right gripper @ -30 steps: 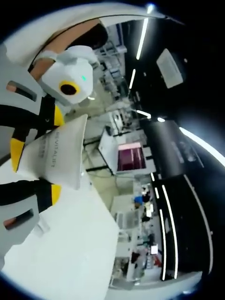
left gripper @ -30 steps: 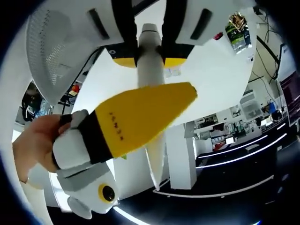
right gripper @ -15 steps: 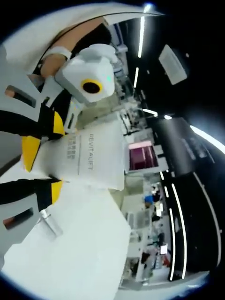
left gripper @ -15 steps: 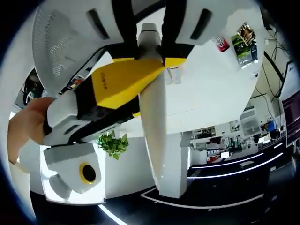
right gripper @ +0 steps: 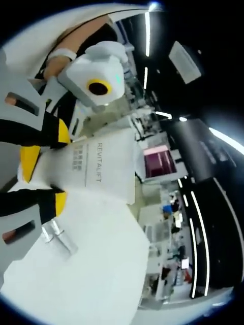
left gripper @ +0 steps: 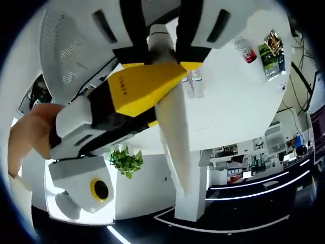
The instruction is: Arrange the skincare products in the storage area until every visible bottle or jar stands upright without overlapping.
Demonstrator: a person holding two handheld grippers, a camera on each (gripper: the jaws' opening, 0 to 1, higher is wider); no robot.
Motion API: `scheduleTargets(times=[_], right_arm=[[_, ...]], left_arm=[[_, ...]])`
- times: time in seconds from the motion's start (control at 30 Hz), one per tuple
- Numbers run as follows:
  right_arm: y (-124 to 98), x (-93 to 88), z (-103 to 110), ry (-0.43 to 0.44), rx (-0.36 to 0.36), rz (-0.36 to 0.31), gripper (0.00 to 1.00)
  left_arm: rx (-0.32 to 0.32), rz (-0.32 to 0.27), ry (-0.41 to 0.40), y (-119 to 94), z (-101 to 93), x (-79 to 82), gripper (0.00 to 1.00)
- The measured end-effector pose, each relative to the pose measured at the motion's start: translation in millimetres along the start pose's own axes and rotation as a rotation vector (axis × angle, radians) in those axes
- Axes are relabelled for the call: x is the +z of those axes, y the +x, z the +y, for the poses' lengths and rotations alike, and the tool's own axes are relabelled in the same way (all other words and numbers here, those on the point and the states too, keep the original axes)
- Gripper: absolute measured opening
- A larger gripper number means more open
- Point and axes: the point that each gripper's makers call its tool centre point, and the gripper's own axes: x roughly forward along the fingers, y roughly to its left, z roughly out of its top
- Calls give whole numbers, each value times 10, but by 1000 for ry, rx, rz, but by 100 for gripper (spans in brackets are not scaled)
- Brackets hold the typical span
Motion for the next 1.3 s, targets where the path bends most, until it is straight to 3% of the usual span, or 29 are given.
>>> scheduleTargets(times=[0.23, 0.37, 0.43, 0.6, 0.87, 0.97, 1.03, 1.07, 1.17, 1.27, 1.3], right_arm=[[-42, -23, -68, 21, -15, 11, 25], [-66, 9, -56, -20, -24, 14, 25], [-68, 29, -61, -26, -29, 9, 25], [-60, 149, -86, -32, -31, -13, 25], [-62, 300, -162, -53, -49, -36, 25], [-60, 349, -233, -22, -57, -51, 25], [-39, 378, -271, -38, -64, -52, 25], [-30, 387, -297, -46, -71, -50, 25], [-25, 425, -424, -39, -97, -54, 26], [-21, 464, -511, -33, -107, -48, 26], [-22, 481, -540, -42, -115, -48, 26]], left_arm=[[-7, -16, 49, 58, -86, 22, 19], [-2, -39, 117, 63, -76, 63, 20], [-4, -53, 111, 61, -65, 86, 20], [33, -98, 116, 20, 42, 183, 23], [81, -104, 126, -82, 210, 284, 36], [105, -82, 266, -174, 305, 345, 39], [111, -97, 260, -236, 381, 351, 40], [121, -94, 264, -254, 443, 323, 38], [177, 7, 277, -282, 705, 39, 37], [247, 19, 160, -259, 868, -206, 37], [259, 84, 223, -234, 875, -286, 35]])
